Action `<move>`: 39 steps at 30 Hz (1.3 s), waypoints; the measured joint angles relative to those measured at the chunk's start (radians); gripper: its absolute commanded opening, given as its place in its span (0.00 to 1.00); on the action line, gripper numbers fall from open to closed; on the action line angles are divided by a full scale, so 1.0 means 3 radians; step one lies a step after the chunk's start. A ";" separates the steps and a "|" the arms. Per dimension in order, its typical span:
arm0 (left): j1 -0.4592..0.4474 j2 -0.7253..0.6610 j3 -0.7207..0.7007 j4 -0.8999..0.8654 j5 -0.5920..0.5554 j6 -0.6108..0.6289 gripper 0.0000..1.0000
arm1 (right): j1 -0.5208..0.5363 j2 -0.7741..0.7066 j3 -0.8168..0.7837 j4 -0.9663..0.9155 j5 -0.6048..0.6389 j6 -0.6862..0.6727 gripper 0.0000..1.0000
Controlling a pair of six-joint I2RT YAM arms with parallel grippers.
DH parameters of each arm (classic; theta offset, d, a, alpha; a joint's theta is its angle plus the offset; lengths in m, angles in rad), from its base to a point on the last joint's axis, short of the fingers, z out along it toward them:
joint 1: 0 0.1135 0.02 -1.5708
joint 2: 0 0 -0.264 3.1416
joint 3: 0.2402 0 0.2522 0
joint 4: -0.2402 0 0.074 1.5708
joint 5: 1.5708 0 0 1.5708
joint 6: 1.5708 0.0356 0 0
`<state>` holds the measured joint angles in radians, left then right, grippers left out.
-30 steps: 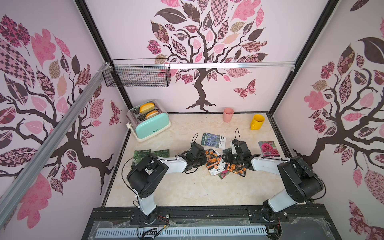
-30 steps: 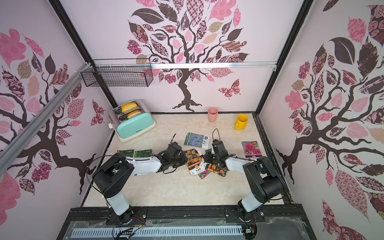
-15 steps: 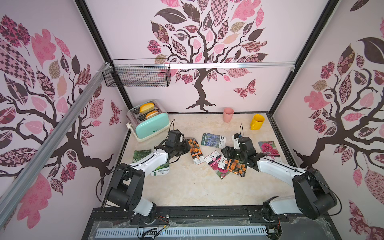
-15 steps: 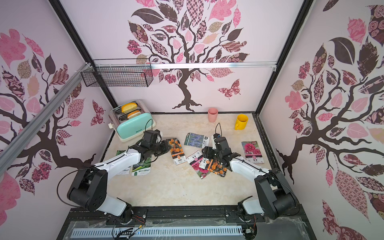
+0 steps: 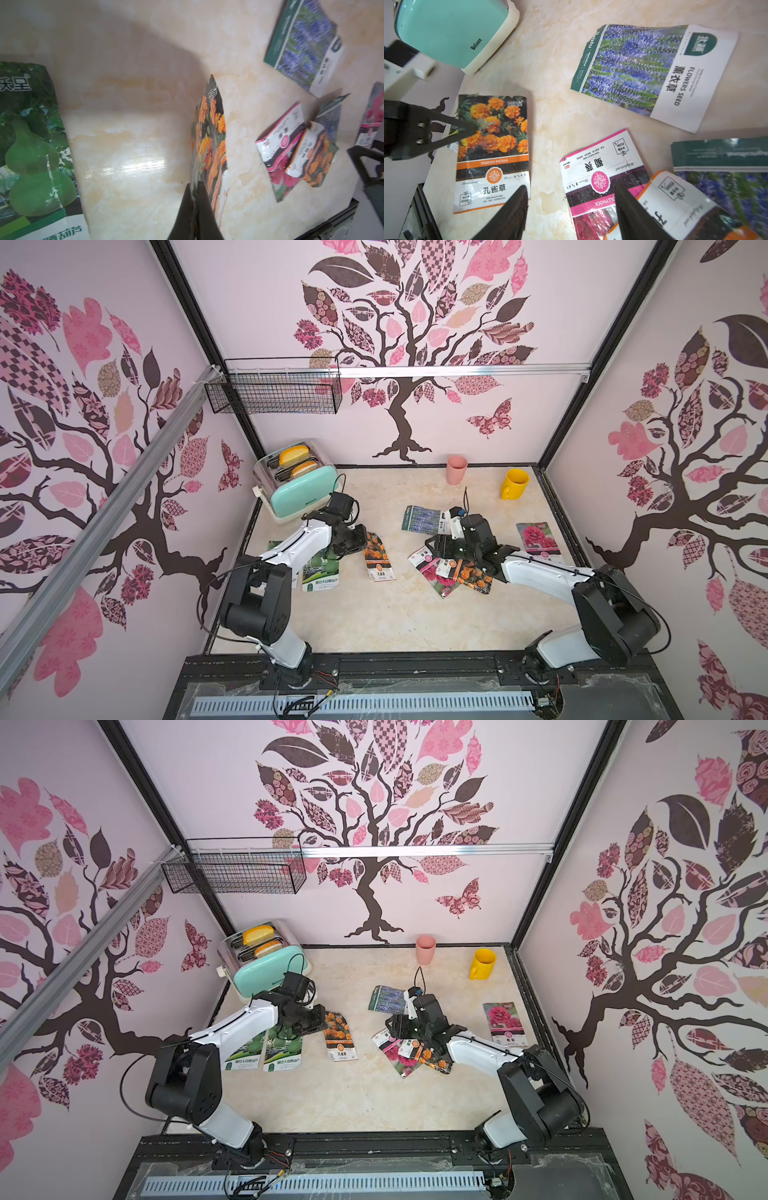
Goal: Arrange the seed packets in a row
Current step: Place the seed packet at the center of the board.
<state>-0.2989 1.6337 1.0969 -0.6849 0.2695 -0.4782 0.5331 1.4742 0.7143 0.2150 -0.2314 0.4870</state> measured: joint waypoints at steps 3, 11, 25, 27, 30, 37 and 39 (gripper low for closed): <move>0.0000 0.0149 0.0001 -0.0131 -0.0104 0.0070 0.00 | 0.0031 0.0037 -0.0023 0.0084 -0.0031 0.0022 0.69; 0.0000 0.0334 0.0158 -0.0357 -0.0409 0.0200 0.32 | 0.0160 0.0198 -0.0042 0.0168 -0.0034 -0.0060 0.70; 0.0028 -0.0488 0.0286 -0.0628 -0.0801 0.0156 0.74 | 0.0852 0.0726 0.0398 0.0134 -0.0089 -0.0225 0.69; 0.0043 -0.0664 0.0165 -0.0607 -0.0804 0.0109 0.74 | 0.0888 0.0837 0.0431 0.0128 -0.0131 -0.0202 0.69; 0.0067 -0.0882 -0.0010 -0.0590 -0.0800 0.0051 0.74 | 0.0932 0.0979 0.0451 0.0134 -0.0181 -0.0131 0.66; 0.0085 -0.1176 -0.0234 -0.0553 -0.0791 -0.0028 0.73 | 0.1067 0.1225 0.0568 0.0188 -0.0234 0.0057 0.55; 0.0088 -0.1216 -0.0262 -0.0528 -0.0781 -0.0043 0.73 | 0.1120 0.1275 0.0608 0.0221 -0.0247 0.0120 0.53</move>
<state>-0.2726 1.2690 1.0183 -0.8433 0.0353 -0.4911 0.8692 1.8568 0.8967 0.2813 -0.3054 0.5228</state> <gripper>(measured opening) 0.733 0.553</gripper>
